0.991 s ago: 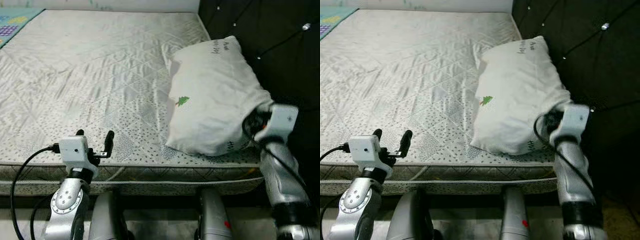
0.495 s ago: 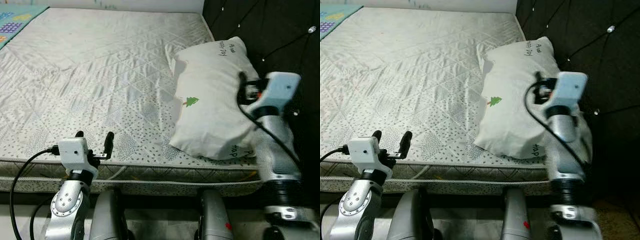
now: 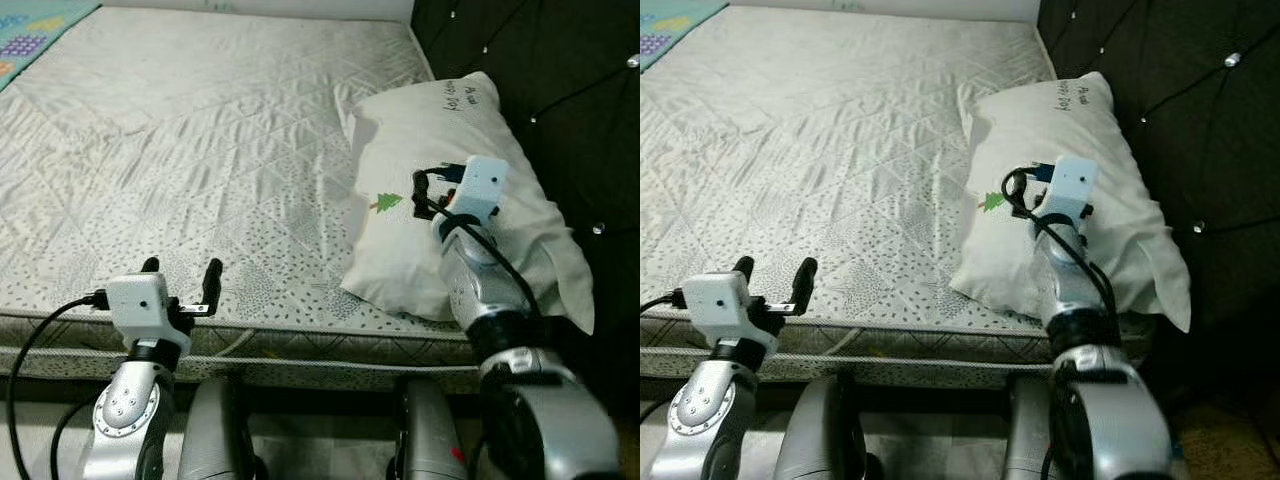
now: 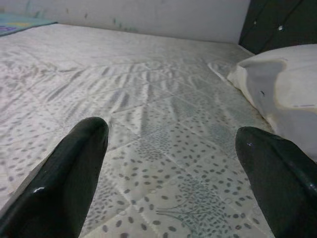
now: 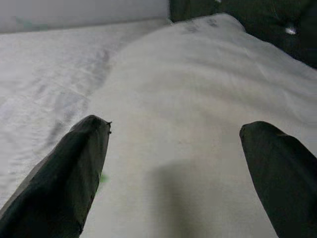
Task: Clean up the room
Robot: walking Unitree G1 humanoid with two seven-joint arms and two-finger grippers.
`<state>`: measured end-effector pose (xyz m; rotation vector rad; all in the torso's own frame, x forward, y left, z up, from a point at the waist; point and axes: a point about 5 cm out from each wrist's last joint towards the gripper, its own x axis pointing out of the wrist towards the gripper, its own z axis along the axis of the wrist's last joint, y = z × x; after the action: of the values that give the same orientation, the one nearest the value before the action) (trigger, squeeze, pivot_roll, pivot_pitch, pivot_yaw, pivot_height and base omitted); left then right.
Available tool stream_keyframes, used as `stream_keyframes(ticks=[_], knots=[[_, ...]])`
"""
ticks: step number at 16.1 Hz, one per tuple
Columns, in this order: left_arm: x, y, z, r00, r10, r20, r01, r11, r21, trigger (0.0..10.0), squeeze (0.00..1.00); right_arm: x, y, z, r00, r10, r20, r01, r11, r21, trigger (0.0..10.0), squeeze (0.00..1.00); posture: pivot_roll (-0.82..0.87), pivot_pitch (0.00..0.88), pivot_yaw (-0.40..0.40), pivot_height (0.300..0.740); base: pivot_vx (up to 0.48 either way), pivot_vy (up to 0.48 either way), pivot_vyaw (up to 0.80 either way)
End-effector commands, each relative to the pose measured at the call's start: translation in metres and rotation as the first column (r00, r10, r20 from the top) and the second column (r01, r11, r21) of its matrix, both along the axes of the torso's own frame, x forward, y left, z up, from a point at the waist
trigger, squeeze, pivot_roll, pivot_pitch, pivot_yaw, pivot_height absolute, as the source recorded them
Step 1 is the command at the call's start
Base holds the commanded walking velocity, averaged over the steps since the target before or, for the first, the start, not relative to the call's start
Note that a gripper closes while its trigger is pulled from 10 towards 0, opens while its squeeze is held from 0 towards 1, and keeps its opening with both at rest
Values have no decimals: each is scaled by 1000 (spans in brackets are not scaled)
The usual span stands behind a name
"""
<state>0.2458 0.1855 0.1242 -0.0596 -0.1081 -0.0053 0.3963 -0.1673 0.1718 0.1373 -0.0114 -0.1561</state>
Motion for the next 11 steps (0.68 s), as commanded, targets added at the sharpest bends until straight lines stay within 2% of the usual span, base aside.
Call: stream_keyframes(ticks=[1,3,4,5,6,7,9,11], knots=[[-3,1,0,1000,14,-6,-14,1000,8,10000,0,3,-10,7,999,-49,20,49,999,-5,10000,1000,70,122,-29,537,0,0,0],[-6,-1,-1,1000,13,-11,-13,1000,5,10000,0,4,-27,4,992,-123,-26,121,990,-70,10000,1000,73,123,-35,537,0,0,0],[-6,-2,-1,1000,12,-12,-12,1000,4,10000,0,1,-34,-9,983,-151,-103,142,986,-88,10000,1000,72,122,-36,537,0,0,0],[-5,-2,-1,1000,12,-13,-12,1000,2,10000,0,-7,-40,-35,956,-173,-236,158,984,-82,10000,969,72,122,-36,537,0,0,0],[-5,-2,-1,1000,11,-14,-11,1000,1,10000,0,-17,-41,-59,927,-169,-334,166,985,-37,10000,886,72,122,-36,537,0,0,0],[-4,-2,-1,1000,9,-14,-9,1000,0,10000,0,-24,-41,-73,911,-164,-378,171,985,-14,10000,800,65,121,-35,537,0,0,0],[-2,-3,-1,1000,4,-14,-4,1000,0,10000,0,-25,-40,-76,917,-147,-370,154,988,-11,10000,549,59,118,-25,537,0,0,0],[1,-4,0,1000,-6,-13,6,1000,0,10000,0,-19,-41,-63,937,-147,-317,162,987,20,10000,165,52,110,-22,537,0,0,0]])
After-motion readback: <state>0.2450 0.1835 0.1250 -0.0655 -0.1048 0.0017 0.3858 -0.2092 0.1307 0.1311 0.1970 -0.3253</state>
